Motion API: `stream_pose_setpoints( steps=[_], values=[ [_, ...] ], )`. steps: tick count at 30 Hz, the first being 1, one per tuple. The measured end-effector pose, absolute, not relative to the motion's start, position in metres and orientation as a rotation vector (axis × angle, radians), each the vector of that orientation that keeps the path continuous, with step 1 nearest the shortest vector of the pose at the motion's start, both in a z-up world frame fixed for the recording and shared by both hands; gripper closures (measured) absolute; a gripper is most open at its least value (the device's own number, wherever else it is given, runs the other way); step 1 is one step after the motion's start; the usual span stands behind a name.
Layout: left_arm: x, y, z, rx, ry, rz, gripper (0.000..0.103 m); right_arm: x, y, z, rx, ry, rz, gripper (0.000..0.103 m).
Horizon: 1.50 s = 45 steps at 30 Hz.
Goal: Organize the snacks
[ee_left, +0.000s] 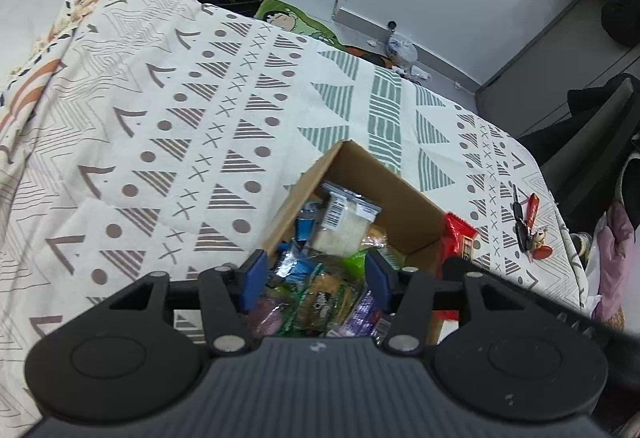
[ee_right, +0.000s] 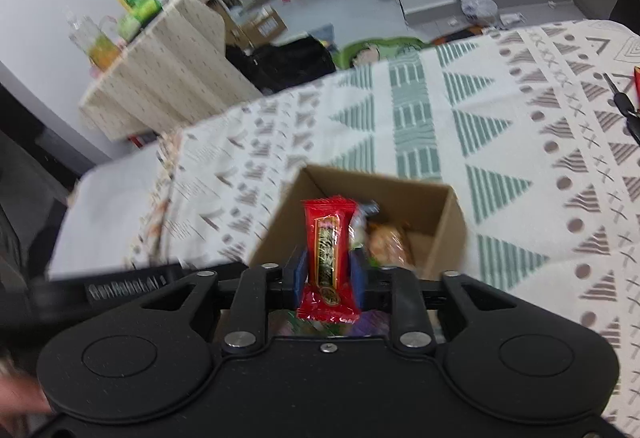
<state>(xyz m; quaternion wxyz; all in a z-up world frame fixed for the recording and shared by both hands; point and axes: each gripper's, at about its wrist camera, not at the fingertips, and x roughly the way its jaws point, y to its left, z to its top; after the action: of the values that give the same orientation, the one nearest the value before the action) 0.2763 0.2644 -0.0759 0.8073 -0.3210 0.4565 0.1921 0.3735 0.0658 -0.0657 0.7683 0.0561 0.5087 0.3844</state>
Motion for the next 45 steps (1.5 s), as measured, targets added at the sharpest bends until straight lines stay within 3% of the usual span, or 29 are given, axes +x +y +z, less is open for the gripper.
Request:
stream_pose_setpoints(
  steps=[1, 3, 6, 20, 29, 38, 43, 45],
  values=[
    [0.275, 0.265, -0.075, -0.686, 0.977, 0.414, 0.045, 0.374, 0.065, -0.063, 0.13, 1.096, 0.832, 0.06],
    [0.272, 0.264, -0.071, -0.682, 0.975, 0.42, 0.036, 0.372, 0.063, -0.058, 0.135, 1.079, 0.831, 0.053],
    [0.268, 0.26, -0.068, -0.672, 0.974, 0.425, 0.027, 0.37, 0.058, -0.055, 0.131, 1.081, 0.832, 0.053],
    [0.251, 0.227, -0.049, -0.61, 0.987, 0.395, 0.012, 0.353, 0.018, -0.047, 0.118, 1.089, 0.768, 0.053],
    [0.236, 0.204, -0.031, -0.565, 0.985, 0.367, 0.009, 0.338, -0.021, -0.034, 0.14, 1.06, 0.715, 0.046],
    [0.211, 0.178, -0.017, -0.511, 0.974, 0.346, 0.009, 0.314, -0.056, -0.021, 0.163, 1.014, 0.684, 0.026],
    [0.196, 0.16, -0.011, -0.471, 0.966, 0.328, 0.009, 0.297, -0.074, -0.015, 0.159, 0.983, 0.671, 0.007],
    [0.19, 0.151, -0.011, -0.453, 0.965, 0.323, 0.009, 0.29, -0.082, -0.013, 0.155, 0.972, 0.673, 0.005]
  ],
)
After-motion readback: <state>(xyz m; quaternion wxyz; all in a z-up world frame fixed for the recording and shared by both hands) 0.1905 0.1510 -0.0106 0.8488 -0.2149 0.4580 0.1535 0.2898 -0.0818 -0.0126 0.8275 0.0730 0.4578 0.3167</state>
